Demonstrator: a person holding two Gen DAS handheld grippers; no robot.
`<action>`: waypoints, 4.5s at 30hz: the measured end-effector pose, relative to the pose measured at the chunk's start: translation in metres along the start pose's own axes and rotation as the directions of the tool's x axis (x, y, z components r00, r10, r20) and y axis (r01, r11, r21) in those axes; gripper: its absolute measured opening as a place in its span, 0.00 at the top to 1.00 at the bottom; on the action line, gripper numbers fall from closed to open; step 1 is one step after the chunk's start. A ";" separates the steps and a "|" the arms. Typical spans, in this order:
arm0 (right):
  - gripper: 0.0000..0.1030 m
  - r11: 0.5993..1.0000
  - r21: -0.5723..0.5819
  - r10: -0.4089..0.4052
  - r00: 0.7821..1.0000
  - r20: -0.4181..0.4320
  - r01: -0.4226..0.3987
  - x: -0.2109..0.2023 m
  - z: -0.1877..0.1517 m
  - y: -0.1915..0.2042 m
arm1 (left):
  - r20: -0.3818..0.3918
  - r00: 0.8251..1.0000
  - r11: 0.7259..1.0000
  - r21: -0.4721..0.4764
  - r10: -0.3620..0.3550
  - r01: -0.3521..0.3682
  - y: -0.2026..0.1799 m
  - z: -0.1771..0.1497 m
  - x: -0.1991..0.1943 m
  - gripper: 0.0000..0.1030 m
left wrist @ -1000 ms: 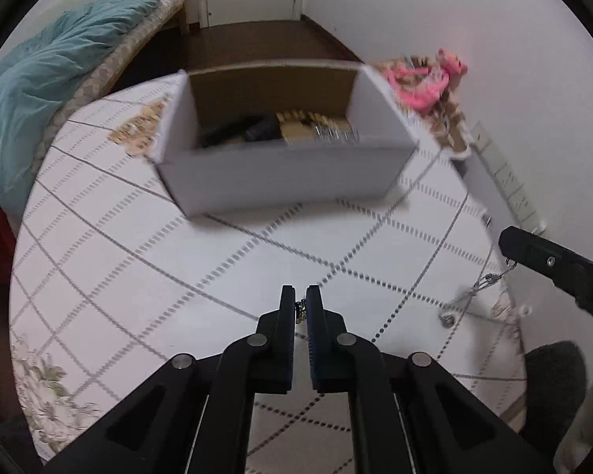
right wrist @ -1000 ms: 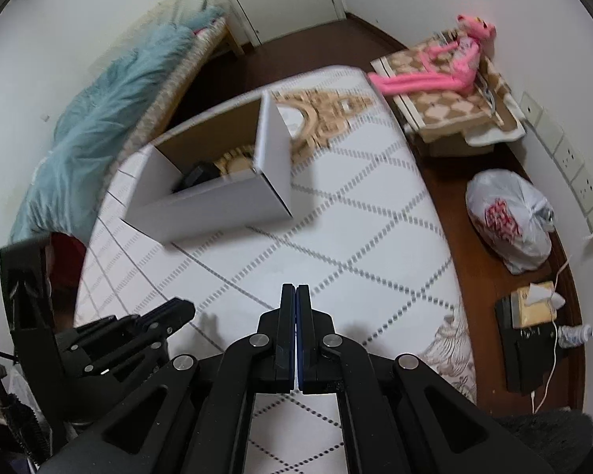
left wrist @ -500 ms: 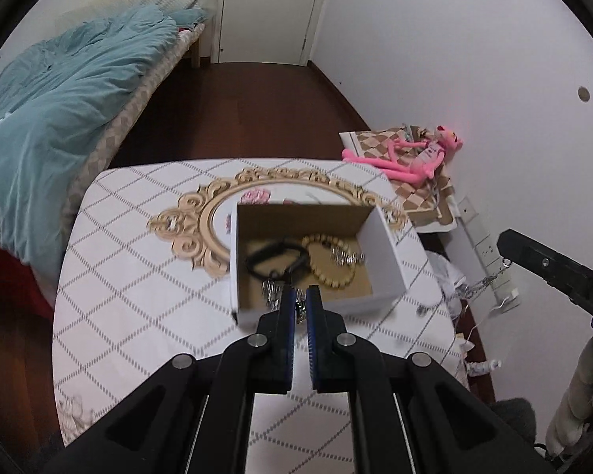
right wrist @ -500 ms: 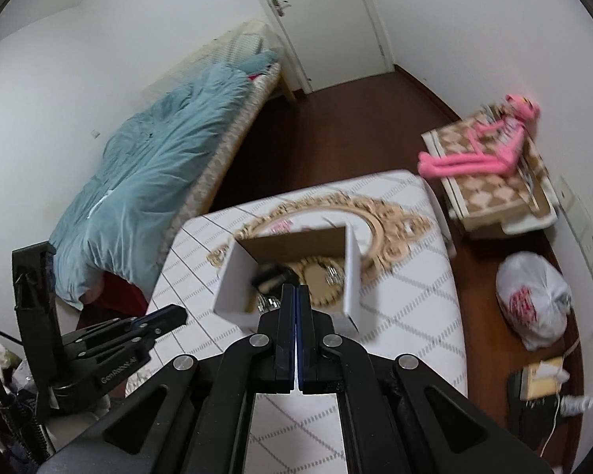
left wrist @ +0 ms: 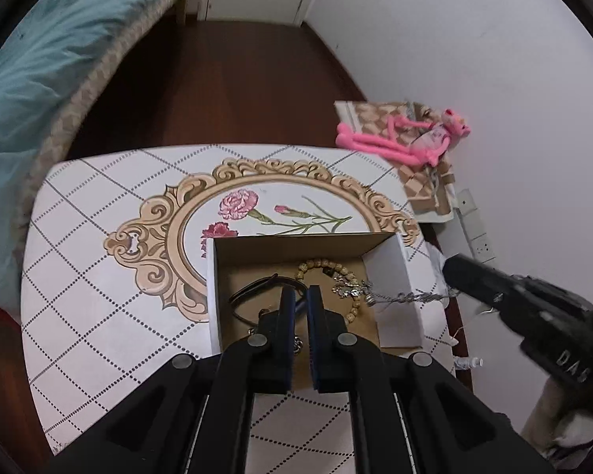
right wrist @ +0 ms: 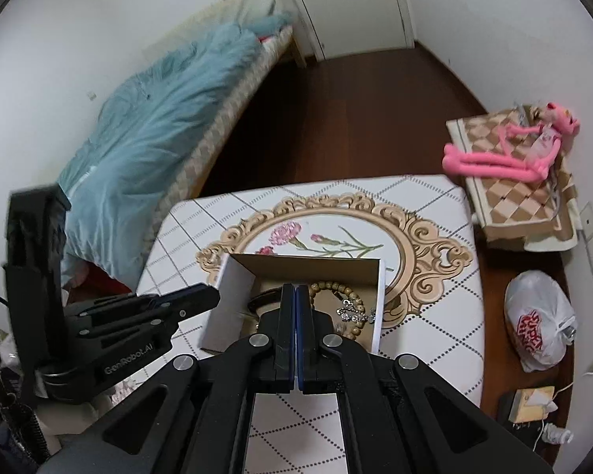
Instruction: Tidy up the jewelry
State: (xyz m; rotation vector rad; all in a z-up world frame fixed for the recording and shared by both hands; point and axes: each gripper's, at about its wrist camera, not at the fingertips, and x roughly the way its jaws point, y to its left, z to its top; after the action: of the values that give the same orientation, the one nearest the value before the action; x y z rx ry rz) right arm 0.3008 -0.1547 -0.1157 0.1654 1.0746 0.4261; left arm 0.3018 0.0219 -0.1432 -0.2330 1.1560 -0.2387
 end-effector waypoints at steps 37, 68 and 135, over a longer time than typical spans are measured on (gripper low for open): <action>0.02 0.907 -0.006 -0.421 0.904 -0.072 0.422 -0.009 -0.062 -0.004 | 0.150 0.924 0.936 -0.056 0.352 -0.347 -0.004 -0.061 -0.051 0.00; 0.00 0.905 -0.001 -0.405 0.864 0.301 0.424 -0.264 -0.130 0.102 | 0.404 0.840 0.929 -0.080 0.362 -0.362 -0.081 -0.158 -0.266 0.00; 0.00 0.907 -0.035 -0.413 0.903 0.120 0.419 -0.184 -0.059 0.069 | 0.229 0.891 0.919 -0.080 0.393 -0.385 -0.056 -0.089 -0.191 0.00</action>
State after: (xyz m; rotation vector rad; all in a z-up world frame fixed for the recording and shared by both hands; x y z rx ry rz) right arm 0.1571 -0.1727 0.0298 -0.0960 0.9554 0.0604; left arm 0.1426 0.0212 0.0062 -0.0518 0.9407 0.1620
